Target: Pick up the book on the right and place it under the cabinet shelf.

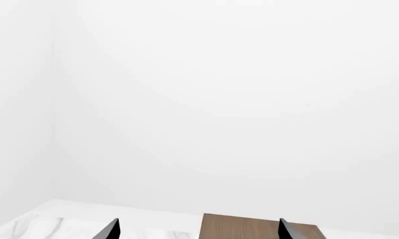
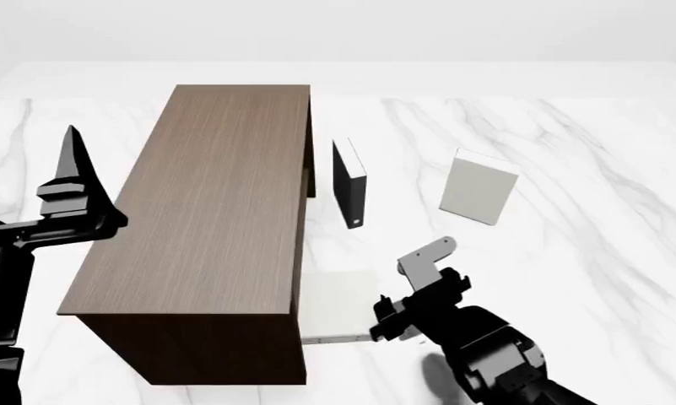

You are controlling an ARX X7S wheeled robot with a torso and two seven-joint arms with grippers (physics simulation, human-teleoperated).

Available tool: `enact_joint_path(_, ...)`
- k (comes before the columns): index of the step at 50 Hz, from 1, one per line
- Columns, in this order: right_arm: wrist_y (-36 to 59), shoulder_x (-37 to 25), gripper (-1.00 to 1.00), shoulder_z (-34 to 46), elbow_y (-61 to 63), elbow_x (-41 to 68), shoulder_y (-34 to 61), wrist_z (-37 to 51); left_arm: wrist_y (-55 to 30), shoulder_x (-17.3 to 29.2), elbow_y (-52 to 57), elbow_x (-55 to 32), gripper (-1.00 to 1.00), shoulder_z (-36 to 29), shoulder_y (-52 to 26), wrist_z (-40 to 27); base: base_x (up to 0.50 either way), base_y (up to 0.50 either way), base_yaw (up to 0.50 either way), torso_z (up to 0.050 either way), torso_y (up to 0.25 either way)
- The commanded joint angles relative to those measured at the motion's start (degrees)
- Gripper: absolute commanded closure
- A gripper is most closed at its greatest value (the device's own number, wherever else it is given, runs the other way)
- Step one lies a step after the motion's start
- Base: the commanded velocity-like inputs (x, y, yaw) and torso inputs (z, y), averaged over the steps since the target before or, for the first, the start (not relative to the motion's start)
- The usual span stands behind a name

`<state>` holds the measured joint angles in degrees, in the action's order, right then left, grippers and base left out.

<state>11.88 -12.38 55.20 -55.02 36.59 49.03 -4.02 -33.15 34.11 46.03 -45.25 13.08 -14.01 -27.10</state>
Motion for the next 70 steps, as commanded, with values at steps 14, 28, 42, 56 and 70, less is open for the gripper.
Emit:
enact_joint_path(14,-1.4,4.5,-1.00,2.6,-1.8,1.4,0.3,-3.4,0.3,0.3,0.0,-0.2,-1.00,-0.1,0.1,-0.2,0.00,0.00,0.00,0.000,-0.001)
enact_joint_path(28,-0.2,3.6,-1.00,3.0,2.7,2.1,-0.4,-4.3,0.4,0.4,0.1,-0.4,-1.00,-0.2,0.1,-0.4,0.00,0.00,0.00,0.000,-0.001)
enact_joint_path(42,-2.3,7.0,-1.00,3.9,-2.7,1.0,0.8,-7.1,0.9,0.5,-0.3,-0.4,-1.00,-0.2,0.3,-0.2,0.00,0.00,0.00,0.000,0.000)
enact_joint_path(56,-6.3,12.2,-1.00,4.9,-11.3,0.5,2.6,-10.6,0.8,0.8,-0.3,-0.8,-1.00,0.0,0.3,-0.4,0.00,0.00,0.00,0.000,0.000)
enact_joint_path(70,-5.9,12.3,-1.00,11.6,-8.4,5.8,2.6,-9.7,0.8,1.0,-0.1,-1.1,-1.00,0.0,0.3,-0.7,0.00,0.00,0.00,0.000,0.000)
